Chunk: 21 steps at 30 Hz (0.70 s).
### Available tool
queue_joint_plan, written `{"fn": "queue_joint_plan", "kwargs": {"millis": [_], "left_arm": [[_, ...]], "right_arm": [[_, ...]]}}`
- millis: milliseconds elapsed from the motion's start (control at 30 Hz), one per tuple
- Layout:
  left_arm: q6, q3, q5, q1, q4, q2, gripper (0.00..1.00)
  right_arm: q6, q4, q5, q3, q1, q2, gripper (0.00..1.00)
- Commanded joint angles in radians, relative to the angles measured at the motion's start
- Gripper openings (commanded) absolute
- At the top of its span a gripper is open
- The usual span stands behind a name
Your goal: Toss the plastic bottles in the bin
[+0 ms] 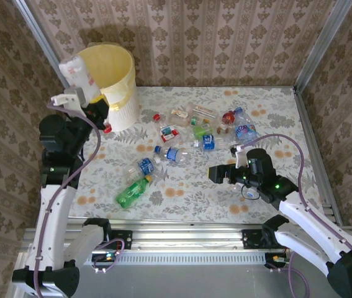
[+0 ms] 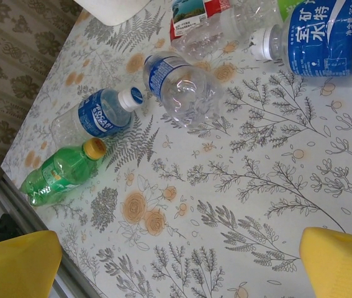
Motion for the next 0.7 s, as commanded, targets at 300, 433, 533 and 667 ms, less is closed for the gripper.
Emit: {"fn": "queue_joint_plan", "kwargs": {"millis": [300,433,533,667], "left_arm": [[0.07,0.075,-0.063,-0.005,0.279,0.078,0.15],[0.07,0.083,-0.118,-0.006,0.354,0.099,0.15],[0.072,0.111,-0.132,-0.006,0.373,0.139,0.15],[0.068,0.166,-0.129,-0.001,0.388,0.214,0.16]], "right_arm": [[-0.031,0.021,-0.005,0.05,0.004,0.027,1.0],[-0.029,0.021,-0.001,0.053,0.005,0.032,1.0],[-0.028,0.024,0.002,0.053,0.006,0.035,1.0],[-0.03,0.02,0.006,0.062,0.005,0.043,1.0]]}}
